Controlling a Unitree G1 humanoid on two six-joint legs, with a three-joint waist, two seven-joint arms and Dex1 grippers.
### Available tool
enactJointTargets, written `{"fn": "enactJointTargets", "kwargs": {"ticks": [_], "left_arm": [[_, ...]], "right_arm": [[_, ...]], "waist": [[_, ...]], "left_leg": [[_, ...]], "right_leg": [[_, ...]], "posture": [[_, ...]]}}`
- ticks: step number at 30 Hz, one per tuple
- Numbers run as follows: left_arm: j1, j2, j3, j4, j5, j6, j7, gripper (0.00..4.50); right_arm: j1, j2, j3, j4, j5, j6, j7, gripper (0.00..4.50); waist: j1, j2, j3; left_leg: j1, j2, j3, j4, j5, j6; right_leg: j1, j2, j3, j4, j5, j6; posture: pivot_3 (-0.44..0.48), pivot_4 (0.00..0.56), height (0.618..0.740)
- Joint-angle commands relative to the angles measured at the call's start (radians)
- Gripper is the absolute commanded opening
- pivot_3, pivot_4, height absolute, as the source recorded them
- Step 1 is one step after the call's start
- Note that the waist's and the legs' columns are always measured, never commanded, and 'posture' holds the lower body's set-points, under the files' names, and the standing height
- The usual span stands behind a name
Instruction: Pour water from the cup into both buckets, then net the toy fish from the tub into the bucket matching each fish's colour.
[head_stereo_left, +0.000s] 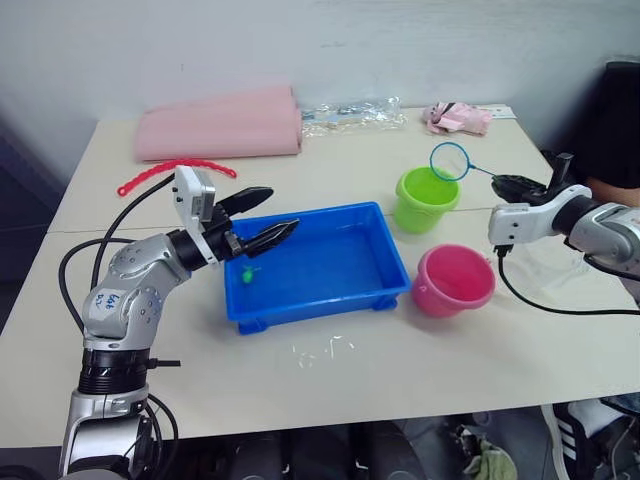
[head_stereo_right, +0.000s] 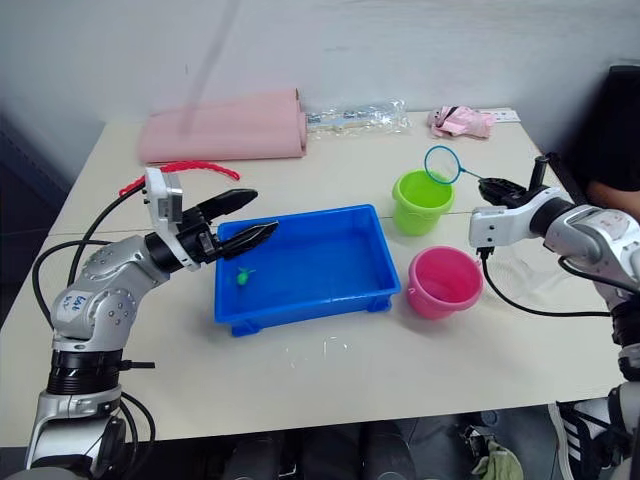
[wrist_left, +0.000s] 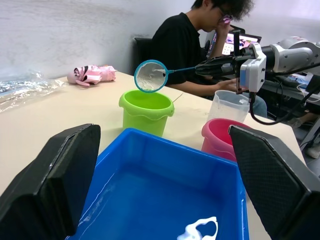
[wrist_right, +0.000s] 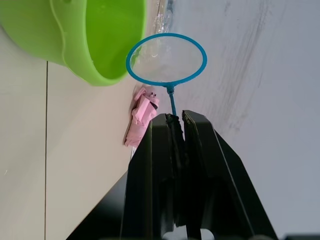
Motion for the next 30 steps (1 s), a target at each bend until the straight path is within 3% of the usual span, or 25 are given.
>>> {"fn": "enactJointTargets", "kwargs": {"ticks": [1,4,6,11,17,22,30], "left_arm": [[0.026,0.011,0.025,-0.02,0.0,-0.048,-0.035,4.45],[0.088,0.038,0.088,-0.03,-0.059,-0.089,-0.131,4.45],[0.148,0.066,0.138,-0.027,-0.075,-0.124,-0.187,4.45],[0.254,0.145,0.242,-0.016,-0.055,-0.186,-0.224,4.45],[0.432,0.278,0.38,0.041,-0.014,-0.219,-0.272,4.45],[0.549,0.368,0.414,0.035,-0.013,-0.173,-0.327,4.45],[0.55,0.384,0.416,0.01,-0.009,-0.162,-0.312,4.45]], "right_arm": [[-0.013,0.064,-0.106,-0.002,0.261,0.038,0.102,0.0],[0.025,0.172,-0.18,-0.141,0.653,0.225,0.394,0.0],[0.076,0.205,-0.18,-0.328,0.864,0.43,0.573,0.0],[0.129,0.233,-0.116,-0.623,1.021,0.821,0.688,0.0],[0.115,0.314,0.06,-0.782,0.989,1.12,0.695,0.0],[0.079,0.412,0.168,-0.718,0.876,1.136,0.646,0.0],[0.004,0.546,0.277,-0.587,0.739,1.122,0.636,0.0]], "waist": [[0.0,0.0,0.0],[-0.008,0.0,0.0],[-0.007,0.0,0.0],[0.001,0.001,0.0],[0.0,0.001,0.0],[-0.001,0.001,0.0],[-0.004,0.001,0.0]], "left_leg": [[0.0,0.0,0.0,0.0,0.0,0.0],[0.001,0.001,0.0,-0.001,0.0,0.0],[0.001,0.004,0.0,-0.001,0.0,0.0],[0.0,0.005,-0.002,0.0,0.0,0.0],[0.0,0.005,-0.003,0.0,-0.003,0.001],[-0.001,0.005,-0.003,0.0,-0.005,0.001],[-0.001,0.006,-0.002,0.0,-0.005,0.0]], "right_leg": [[0.0,0.0,0.0,0.0,0.0,0.0],[0.001,0.002,0.0,0.0,0.0,0.0],[0.001,0.003,0.0,0.0,0.0,0.0],[0.001,0.002,-0.001,0.001,-0.001,-0.001],[0.001,-0.003,-0.003,0.0,0.0,-0.003],[0.0,-0.003,-0.004,-0.001,-0.001,-0.004],[-0.002,-0.002,-0.004,0.0,-0.001,-0.004]], "posture": [[0.0,0.15,0.74],[0.0,0.15,0.74],[0.0,0.15,0.74],[0.0,0.15,0.74],[0.0,0.15,0.74],[0.0,0.15,0.74],[0.0,0.15,0.74]]}}
